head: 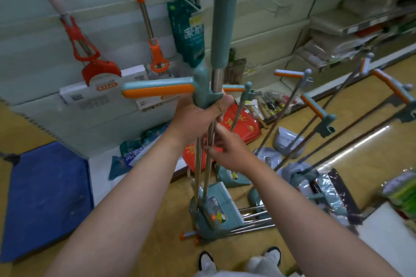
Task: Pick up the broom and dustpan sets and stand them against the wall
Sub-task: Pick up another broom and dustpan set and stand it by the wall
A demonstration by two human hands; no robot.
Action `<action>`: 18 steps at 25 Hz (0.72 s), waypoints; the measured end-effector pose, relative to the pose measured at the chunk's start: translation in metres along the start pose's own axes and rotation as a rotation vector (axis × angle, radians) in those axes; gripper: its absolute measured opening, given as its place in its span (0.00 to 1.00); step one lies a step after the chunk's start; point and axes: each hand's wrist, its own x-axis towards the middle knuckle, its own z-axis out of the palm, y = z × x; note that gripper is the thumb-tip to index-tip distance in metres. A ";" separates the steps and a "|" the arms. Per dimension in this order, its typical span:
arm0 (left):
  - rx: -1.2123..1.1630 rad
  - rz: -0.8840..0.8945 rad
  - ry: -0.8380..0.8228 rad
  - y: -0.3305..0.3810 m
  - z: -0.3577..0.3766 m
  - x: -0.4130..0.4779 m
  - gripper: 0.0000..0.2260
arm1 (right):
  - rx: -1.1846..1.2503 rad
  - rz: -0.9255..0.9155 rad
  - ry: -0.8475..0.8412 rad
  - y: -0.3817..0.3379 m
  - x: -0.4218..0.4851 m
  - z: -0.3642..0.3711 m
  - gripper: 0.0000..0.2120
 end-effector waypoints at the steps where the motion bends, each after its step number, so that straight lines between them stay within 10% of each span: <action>1: 0.000 -0.005 -0.045 0.003 0.014 0.002 0.12 | 0.069 0.048 0.024 0.004 -0.010 -0.006 0.19; 18: -0.237 -0.085 -0.979 0.031 0.362 -0.023 0.08 | 0.409 0.567 0.859 0.069 -0.242 -0.181 0.06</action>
